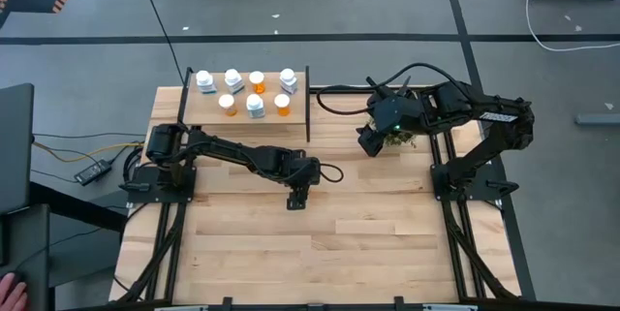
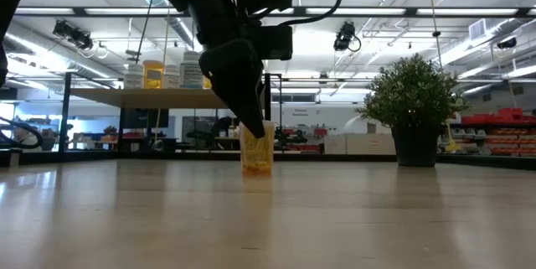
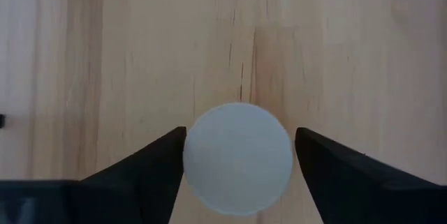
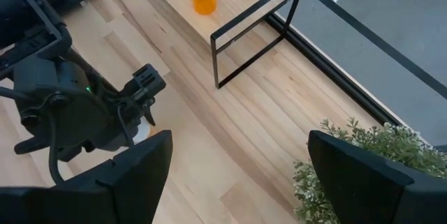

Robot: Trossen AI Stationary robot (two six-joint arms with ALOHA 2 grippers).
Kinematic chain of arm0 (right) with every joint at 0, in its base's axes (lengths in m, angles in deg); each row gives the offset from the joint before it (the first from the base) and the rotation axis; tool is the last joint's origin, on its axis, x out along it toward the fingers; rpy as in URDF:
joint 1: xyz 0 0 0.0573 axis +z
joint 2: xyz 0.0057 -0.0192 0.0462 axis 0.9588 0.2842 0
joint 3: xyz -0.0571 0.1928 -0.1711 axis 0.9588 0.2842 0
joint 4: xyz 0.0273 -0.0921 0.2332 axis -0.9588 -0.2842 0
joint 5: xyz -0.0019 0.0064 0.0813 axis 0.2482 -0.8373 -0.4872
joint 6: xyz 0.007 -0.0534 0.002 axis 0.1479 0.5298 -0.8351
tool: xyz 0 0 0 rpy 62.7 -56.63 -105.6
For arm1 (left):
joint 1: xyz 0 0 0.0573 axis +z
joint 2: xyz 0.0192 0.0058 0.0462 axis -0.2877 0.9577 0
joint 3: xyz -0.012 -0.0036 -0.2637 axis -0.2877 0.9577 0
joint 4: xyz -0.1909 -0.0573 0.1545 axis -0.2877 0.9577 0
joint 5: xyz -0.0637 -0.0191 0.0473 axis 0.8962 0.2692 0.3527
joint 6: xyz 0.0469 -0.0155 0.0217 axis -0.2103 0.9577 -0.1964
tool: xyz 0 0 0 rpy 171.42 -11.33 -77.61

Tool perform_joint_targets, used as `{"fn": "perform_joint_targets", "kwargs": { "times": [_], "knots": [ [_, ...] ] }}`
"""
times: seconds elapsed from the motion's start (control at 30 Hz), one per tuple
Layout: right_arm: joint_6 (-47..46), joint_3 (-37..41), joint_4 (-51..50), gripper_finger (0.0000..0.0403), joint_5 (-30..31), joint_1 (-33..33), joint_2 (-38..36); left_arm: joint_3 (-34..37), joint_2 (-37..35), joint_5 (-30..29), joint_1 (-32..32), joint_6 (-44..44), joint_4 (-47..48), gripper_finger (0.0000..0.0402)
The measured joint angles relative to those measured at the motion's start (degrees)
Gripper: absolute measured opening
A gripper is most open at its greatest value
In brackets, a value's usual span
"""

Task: Pick and place medicine bottles onto shelf by color
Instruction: Put the orange pill bottle on the shelf

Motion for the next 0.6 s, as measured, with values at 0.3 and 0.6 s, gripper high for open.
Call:
{"fn": "perform_joint_targets", "kwargs": {
  "times": [0.3,0.6],
  "knots": [
    [0.14,0.0,-0.09,0.0342,0.92,0.0,0.0,0.0,-0.09,0.0,0.0,0.27,-0.19,0.0233],
    [0.16,0.0,-0.87,0.0342,1.11,0.0,0.0,-0.04,-2.26,0.02,0.0,4.97,-0.3,0.0218]
  ]
}}
